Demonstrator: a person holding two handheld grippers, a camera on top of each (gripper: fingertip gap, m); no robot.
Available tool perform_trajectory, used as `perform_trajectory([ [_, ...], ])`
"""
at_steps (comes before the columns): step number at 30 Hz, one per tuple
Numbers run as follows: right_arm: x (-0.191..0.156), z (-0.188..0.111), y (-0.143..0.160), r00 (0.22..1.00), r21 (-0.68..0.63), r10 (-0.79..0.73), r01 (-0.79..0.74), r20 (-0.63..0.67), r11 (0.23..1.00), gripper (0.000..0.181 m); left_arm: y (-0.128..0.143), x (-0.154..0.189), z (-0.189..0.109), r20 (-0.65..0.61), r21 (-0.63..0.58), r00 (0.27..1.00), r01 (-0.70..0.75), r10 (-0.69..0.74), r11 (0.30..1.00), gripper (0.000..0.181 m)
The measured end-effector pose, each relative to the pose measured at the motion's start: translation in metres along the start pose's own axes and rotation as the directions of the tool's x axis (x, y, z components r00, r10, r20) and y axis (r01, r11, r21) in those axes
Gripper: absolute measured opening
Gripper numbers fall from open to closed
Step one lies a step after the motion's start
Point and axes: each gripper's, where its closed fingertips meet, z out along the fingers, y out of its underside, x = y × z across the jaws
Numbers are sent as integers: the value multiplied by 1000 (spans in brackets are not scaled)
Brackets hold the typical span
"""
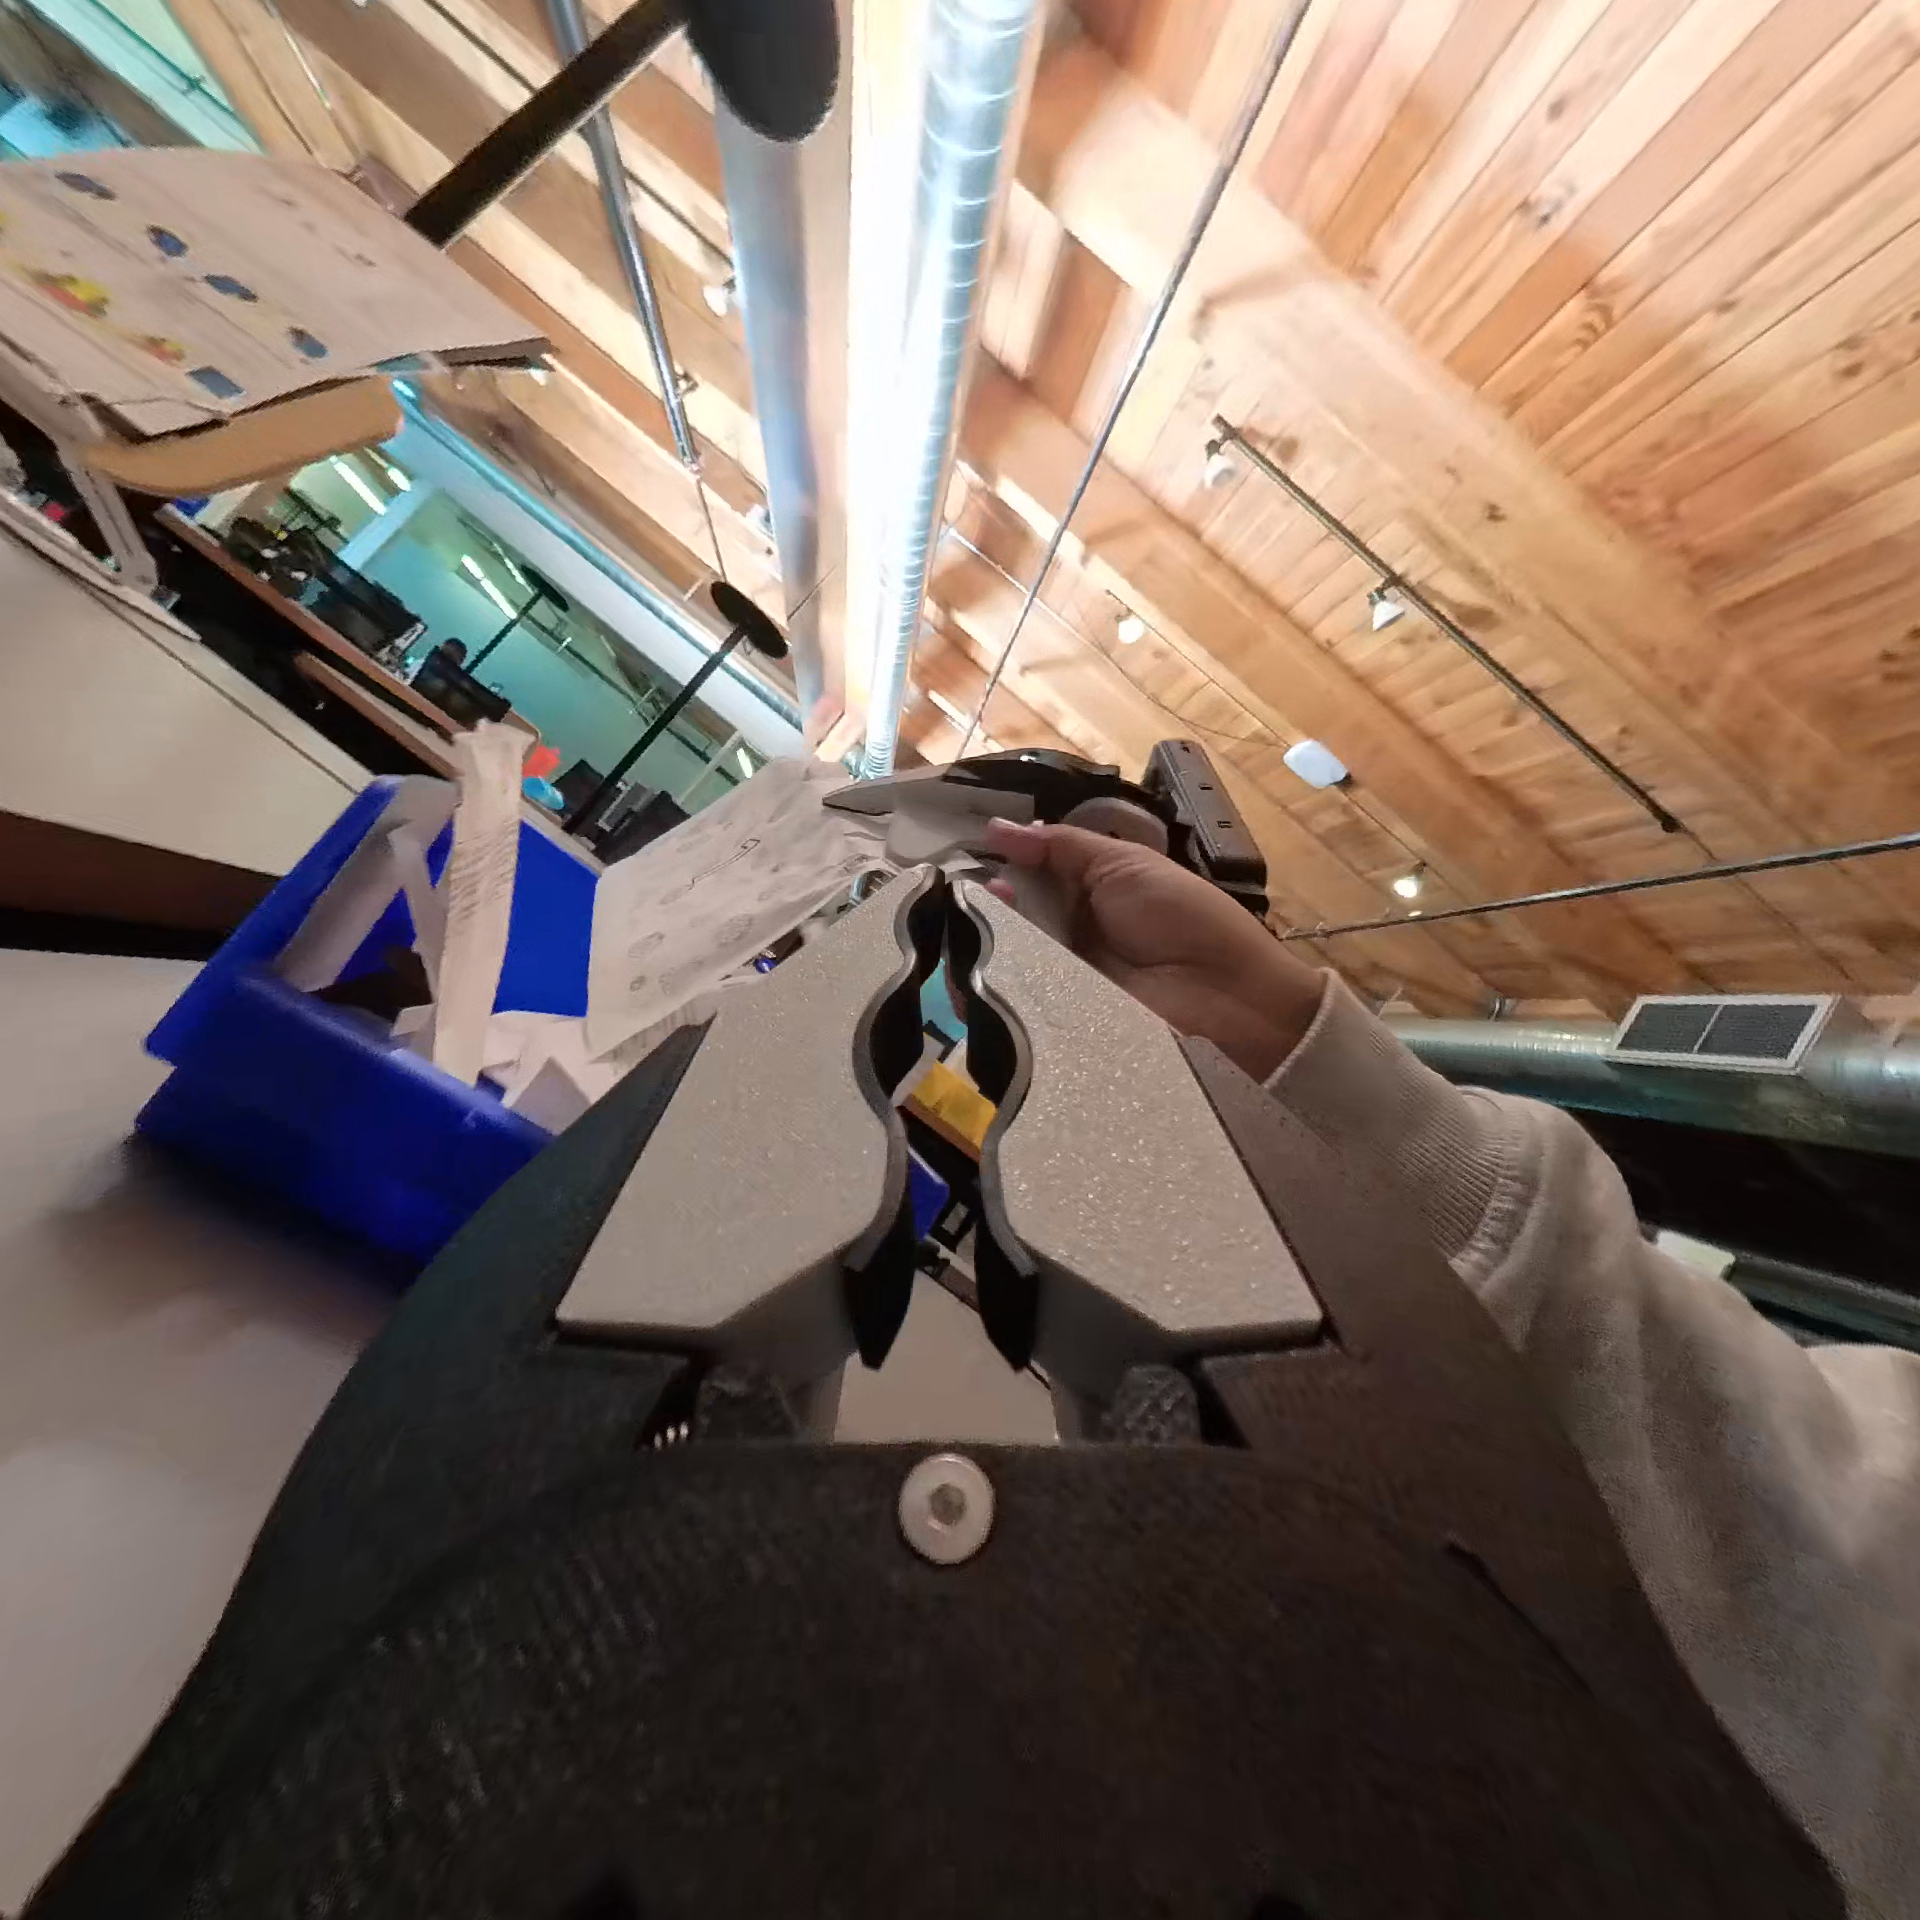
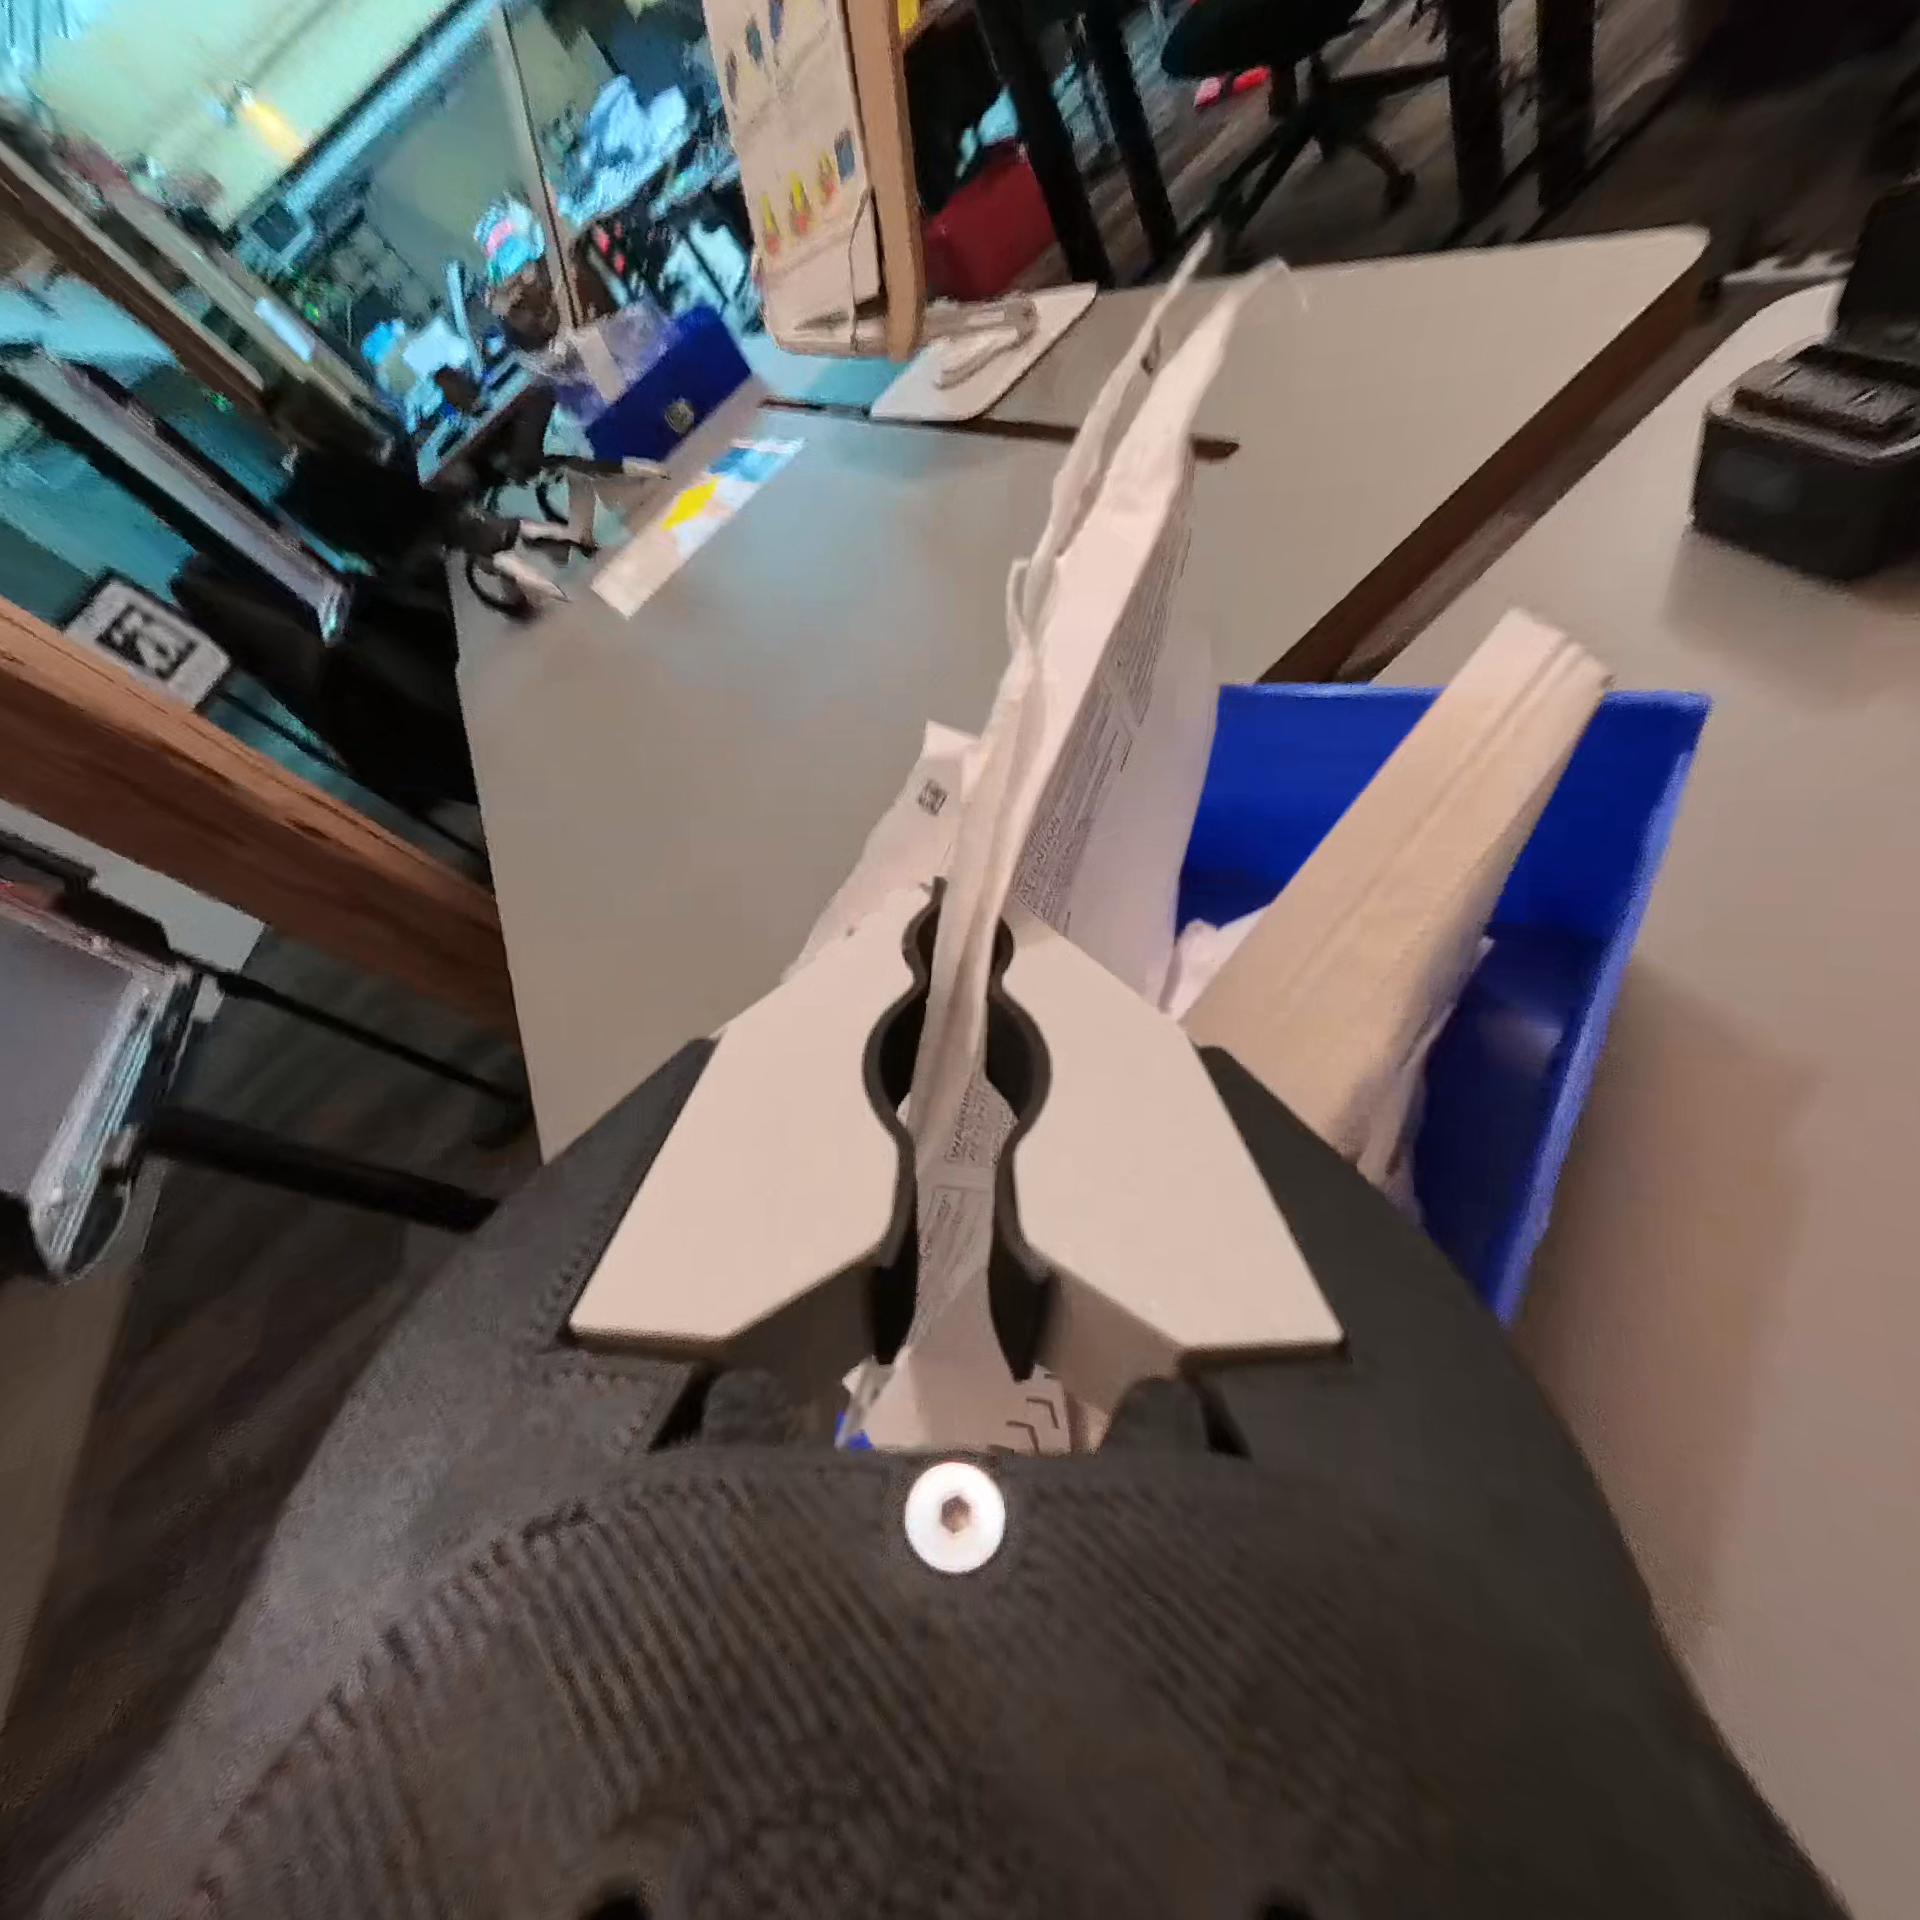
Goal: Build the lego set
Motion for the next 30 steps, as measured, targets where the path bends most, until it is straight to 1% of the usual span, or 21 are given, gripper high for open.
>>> perform_trajectory([
  [2,0,4,13,1000,-73,-16,17,13,997,6,1,-8,0,-9,0,998,67,-67,998,0],
  [4,6,10,26,999,-166,-44,43,-6,985,19,5,-15,0,-15,-6,990,138,-138,990,0],
  [5,11,12,31,999,-199,-50,45,-21,979,23,6,-17,0,-17,-4,988,157,-157,988,0],
  [7,18,14,36,998,-230,-66,61,-16,971,34,7,-18,0,-20,0,986,165,-165,986,0],
  [9,18,14,37,997,-246,-76,79,23,966,52,6,-15,0,-34,3,988,148,-148,989,0],
  [11,14,11,28,995,-212,-73,84,61,974,64,6,-14,0,-41,5,990,132,-132,991,0],
  [14,8,2,2,986,-92,-154,159,63,983,69,5,-18,-2,-35,13,990,139,-139,990,0],
  [16,-2,-6,-17,965,7,-256,256,59,967,69,5,-21,-3,-27,19,989,149,-149,989,0],
  [18,-25,-18,-32,906,108,-418,410,66,906,73,4,-24,-5,-6,20,993,121,-121,992,0],
  [19,-40,-24,-37,857,150,-511,498,68,854,77,3,-25,-5,7,23,996,92,-92,995,0],
  [20,-57,-30,-38,789,182,-609,589,80,787,75,3,-25,-6,14,22,998,66,-67,998,0],
  [21,-76,-34,-33,700,201,-706,681,107,704,70,3,-25,-6,15,16,999,49,-49,999,0],
  [22,-95,-36,-23,595,201,-789,763,152,614,66,4,-24,-5,13,7,999,41,-41,999,0],
  [23,-110,-35,-4,480,178,-849,836,219,519,65,6,-24,-5,11,0,999,41,-41,999,0],
  [24,-120,-33,21,365,133,-878,897,311,421,63,8,-24,-4,13,-5,999,47,-47,999,0],
  [25,-124,-32,52,254,79,-864,945,435,317,57,11,-25,-4,15,-9,998,57,-56,998,0],
  [26,-124,-34,84,160,25,-812,977,561,210,55,13,-26,-4,17,-11,998,68,-68,998,0],
  [27,-118,-36,108,96,-24,-754,994,650,107,57,15,-26,-3,18,-16,997,76,-76,997,0],
  [28,-110,-34,125,41,-59,-716,998,697,0,58,15,-25,-3,18,-22,997,74,-74,997,0],
  [29,-102,-28,134,-20,-75,-707,992,707,-103,59,16,-24,-2,14,-27,998,67,-67,997,0],
  [30,-96,-20,137,-97,-67,-713,978,694,-199,58,16,-24,-2,11,-32,998,59,-59,998,0],
])
